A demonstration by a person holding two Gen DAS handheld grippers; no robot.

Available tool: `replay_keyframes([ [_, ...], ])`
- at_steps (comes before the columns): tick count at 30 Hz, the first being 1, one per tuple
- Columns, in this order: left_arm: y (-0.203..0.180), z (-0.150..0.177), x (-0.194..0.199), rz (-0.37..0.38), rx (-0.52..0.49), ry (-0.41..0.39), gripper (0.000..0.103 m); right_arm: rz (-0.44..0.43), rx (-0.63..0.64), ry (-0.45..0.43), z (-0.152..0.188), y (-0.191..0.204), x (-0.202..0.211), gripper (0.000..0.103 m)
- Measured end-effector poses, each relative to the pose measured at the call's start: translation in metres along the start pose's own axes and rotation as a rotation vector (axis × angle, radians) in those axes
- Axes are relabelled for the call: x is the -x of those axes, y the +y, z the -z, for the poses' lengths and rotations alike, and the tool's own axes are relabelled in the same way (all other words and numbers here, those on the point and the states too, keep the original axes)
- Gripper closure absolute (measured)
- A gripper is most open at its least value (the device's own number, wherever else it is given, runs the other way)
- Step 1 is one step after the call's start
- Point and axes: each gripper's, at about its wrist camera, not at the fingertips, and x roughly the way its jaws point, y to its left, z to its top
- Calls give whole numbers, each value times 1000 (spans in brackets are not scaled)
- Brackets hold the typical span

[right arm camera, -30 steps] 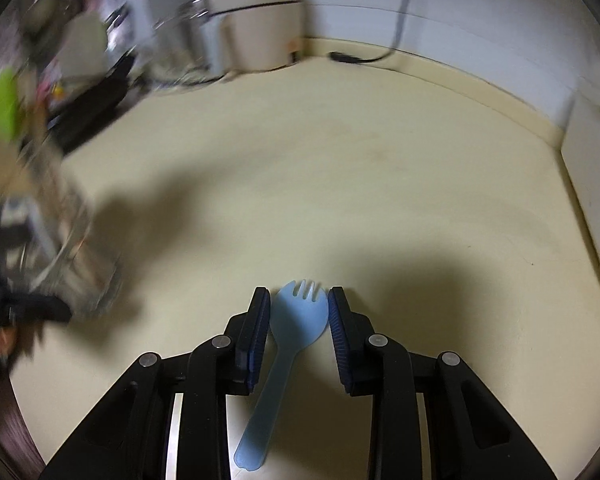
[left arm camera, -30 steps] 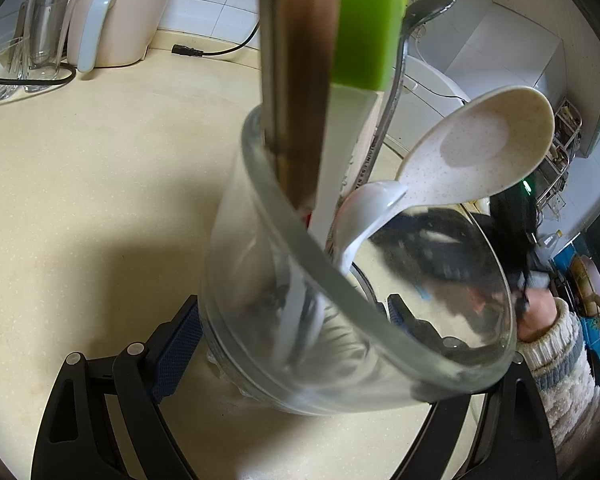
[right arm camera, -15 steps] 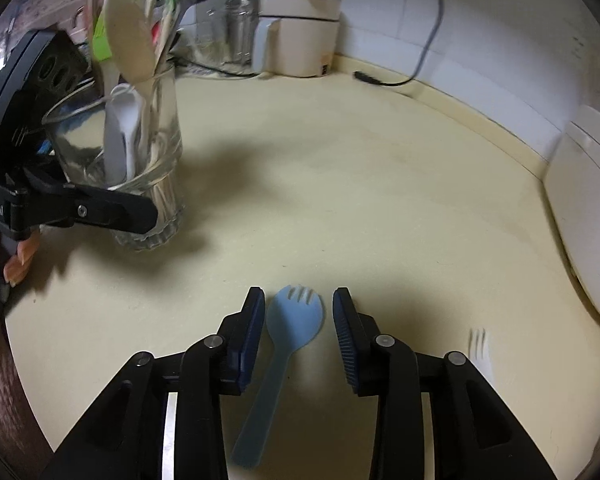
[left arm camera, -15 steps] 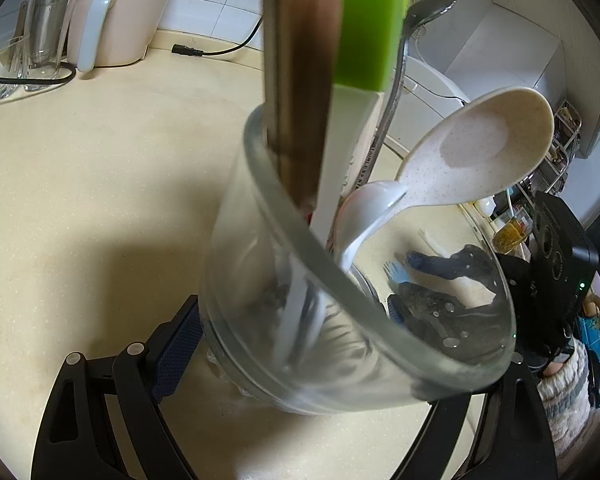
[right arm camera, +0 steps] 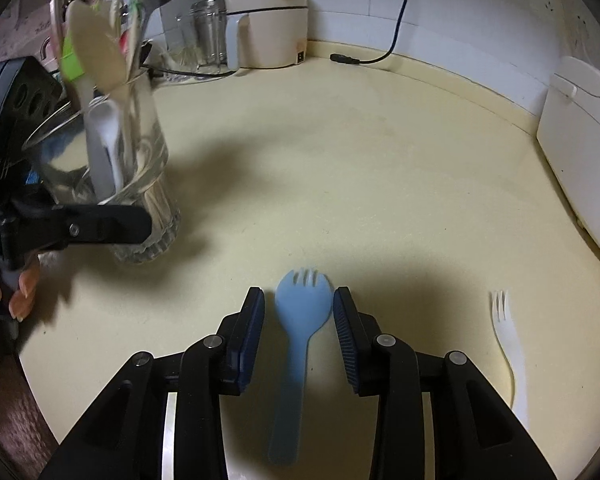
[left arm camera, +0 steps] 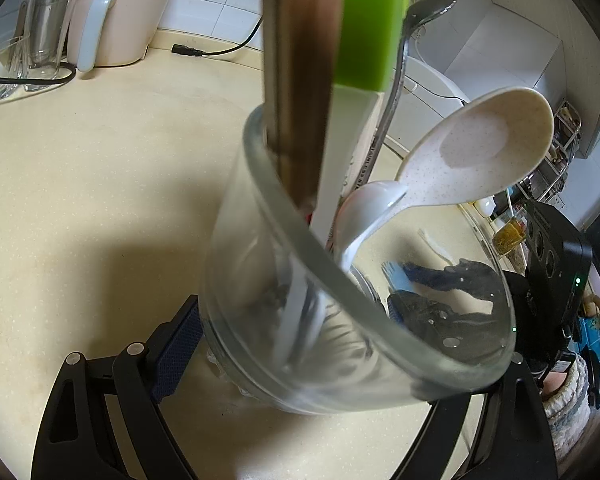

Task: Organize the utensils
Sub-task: 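Close the right tool on the blue spork handle and lift it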

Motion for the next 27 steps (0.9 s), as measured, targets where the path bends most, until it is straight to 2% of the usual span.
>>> replay_keyframes([
  [19, 0, 0, 0, 0, 0, 0, 12, 33, -24, 2, -7, 4, -9, 67],
  [27, 0, 0, 0, -1, 0, 0, 12, 27, -28, 0, -5, 1, -8, 73],
])
